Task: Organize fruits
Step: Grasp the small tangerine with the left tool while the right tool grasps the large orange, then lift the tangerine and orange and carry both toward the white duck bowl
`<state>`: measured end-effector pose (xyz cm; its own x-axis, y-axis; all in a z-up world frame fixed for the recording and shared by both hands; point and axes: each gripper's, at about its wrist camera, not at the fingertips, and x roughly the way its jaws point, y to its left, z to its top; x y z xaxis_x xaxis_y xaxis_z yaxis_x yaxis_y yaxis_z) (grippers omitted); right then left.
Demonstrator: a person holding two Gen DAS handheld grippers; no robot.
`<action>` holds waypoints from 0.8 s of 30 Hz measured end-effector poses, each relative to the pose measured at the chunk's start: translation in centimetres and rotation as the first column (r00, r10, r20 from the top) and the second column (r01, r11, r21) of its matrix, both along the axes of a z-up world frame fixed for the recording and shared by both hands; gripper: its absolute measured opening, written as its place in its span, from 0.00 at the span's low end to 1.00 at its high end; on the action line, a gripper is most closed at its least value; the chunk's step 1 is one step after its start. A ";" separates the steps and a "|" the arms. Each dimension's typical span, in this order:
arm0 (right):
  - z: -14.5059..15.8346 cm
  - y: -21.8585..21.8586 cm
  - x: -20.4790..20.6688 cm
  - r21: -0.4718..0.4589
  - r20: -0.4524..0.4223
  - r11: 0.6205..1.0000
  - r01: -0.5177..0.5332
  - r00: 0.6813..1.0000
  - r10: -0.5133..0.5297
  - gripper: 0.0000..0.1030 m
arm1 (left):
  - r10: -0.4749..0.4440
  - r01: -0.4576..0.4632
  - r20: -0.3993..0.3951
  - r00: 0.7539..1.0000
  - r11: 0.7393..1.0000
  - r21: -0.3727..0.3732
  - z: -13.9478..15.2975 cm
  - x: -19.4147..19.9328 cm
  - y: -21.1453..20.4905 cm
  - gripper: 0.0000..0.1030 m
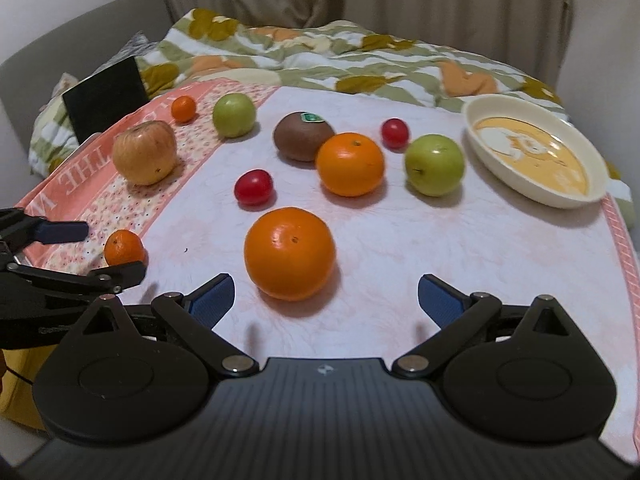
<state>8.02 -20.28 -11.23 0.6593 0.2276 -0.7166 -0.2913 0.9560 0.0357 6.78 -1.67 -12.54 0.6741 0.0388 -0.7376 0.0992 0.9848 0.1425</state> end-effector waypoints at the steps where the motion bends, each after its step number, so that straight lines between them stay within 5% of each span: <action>1: -0.1 0.1 0.1 0.003 0.002 1.000 -0.011 1.000 0.011 1.00 | 0.006 -0.006 -0.005 1.000 1.000 0.001 -0.2 0.1 -0.1 0.60; 7: -0.6 1.0 1.3 0.013 0.008 0.998 -0.065 0.998 0.065 1.00 | 0.028 -0.028 -0.010 1.000 0.999 -0.018 -0.6 0.4 -0.2 0.40; 19: -1.4 1.9 2.5 0.020 0.005 0.995 -0.102 0.995 0.102 0.88 | 0.051 -0.051 -0.011 0.999 0.998 -0.033 -0.6 0.1 -0.1 0.39; 22: -1.6 2.2 2.7 0.014 0.000 0.994 -0.110 0.994 0.110 0.73 | 0.062 -0.062 -0.013 0.998 0.997 -0.041 -0.6 -0.1 0.0 0.39; 24: -1.6 2.3 2.8 0.003 0.007 0.993 -0.116 0.993 0.116 0.73 | 0.067 -0.068 -0.013 0.998 0.997 -0.045 -0.4 -0.4 0.0 0.39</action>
